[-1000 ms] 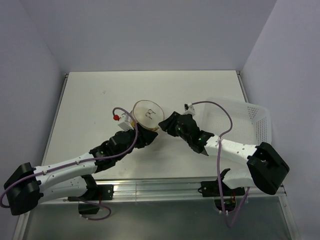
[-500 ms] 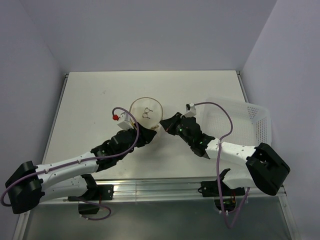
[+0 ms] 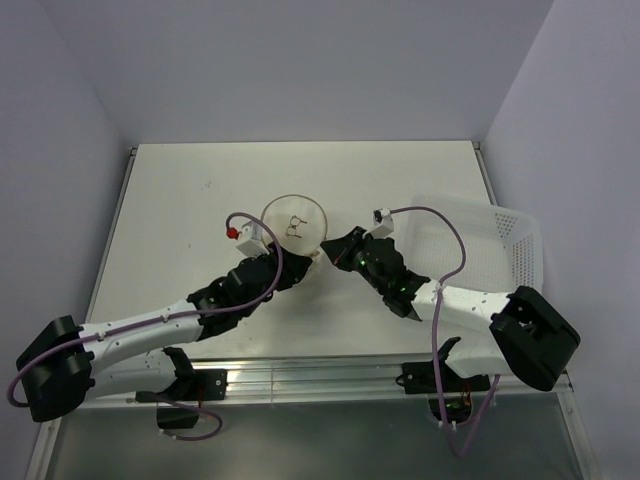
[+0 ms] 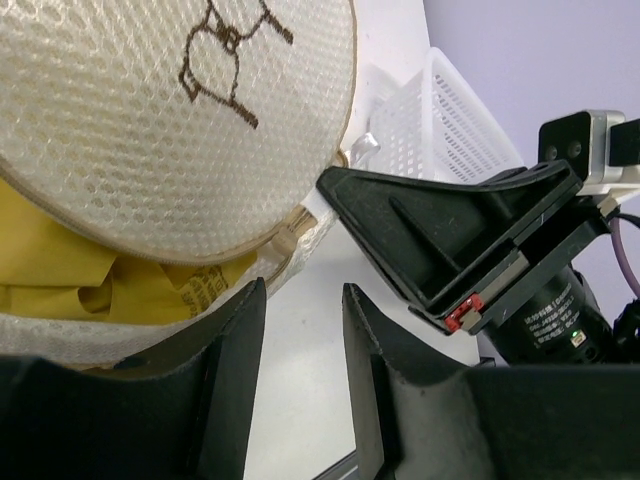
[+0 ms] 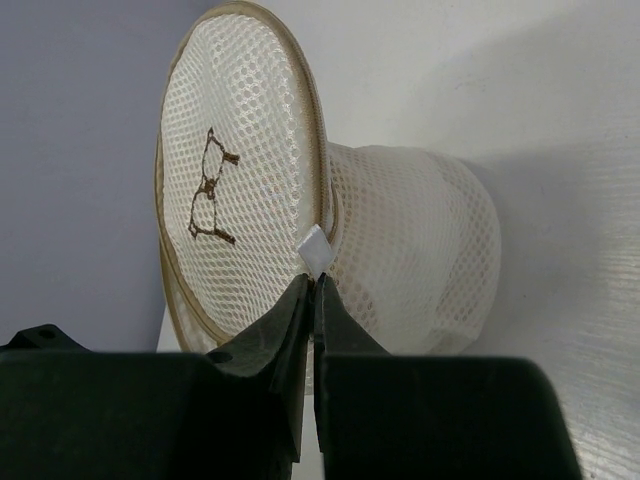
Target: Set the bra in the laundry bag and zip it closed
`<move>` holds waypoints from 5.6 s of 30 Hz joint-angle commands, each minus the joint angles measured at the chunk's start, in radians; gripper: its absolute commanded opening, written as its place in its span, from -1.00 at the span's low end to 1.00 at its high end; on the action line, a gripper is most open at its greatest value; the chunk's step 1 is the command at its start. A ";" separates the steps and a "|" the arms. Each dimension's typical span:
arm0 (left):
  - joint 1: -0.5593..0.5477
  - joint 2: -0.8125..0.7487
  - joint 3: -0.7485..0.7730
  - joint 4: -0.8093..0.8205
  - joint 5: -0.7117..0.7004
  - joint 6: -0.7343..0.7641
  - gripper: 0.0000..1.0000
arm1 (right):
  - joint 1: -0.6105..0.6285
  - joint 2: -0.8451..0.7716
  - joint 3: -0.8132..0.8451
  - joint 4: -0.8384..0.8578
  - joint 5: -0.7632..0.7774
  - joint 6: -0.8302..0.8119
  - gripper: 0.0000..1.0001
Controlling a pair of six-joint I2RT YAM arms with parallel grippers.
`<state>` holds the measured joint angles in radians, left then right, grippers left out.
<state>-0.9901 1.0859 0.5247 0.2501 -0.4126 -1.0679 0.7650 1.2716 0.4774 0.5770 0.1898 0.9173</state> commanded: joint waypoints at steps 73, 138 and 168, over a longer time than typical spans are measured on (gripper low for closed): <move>0.042 0.172 0.115 0.110 -0.012 0.052 -0.94 | 0.007 -0.009 -0.017 0.075 0.025 -0.037 -1.00; 0.010 -0.188 -0.215 0.345 0.023 0.049 -0.99 | 0.057 -0.118 0.099 -0.180 -0.191 0.035 0.29; 0.008 -0.682 -0.250 -0.236 -0.163 0.177 -1.00 | -0.208 0.240 0.487 -0.201 -0.612 -0.265 -1.00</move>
<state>-0.9768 0.4194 0.2646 0.0769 -0.5499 -0.9291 0.5816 1.4570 0.8272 0.3592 -0.3679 0.7422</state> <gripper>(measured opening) 0.061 0.010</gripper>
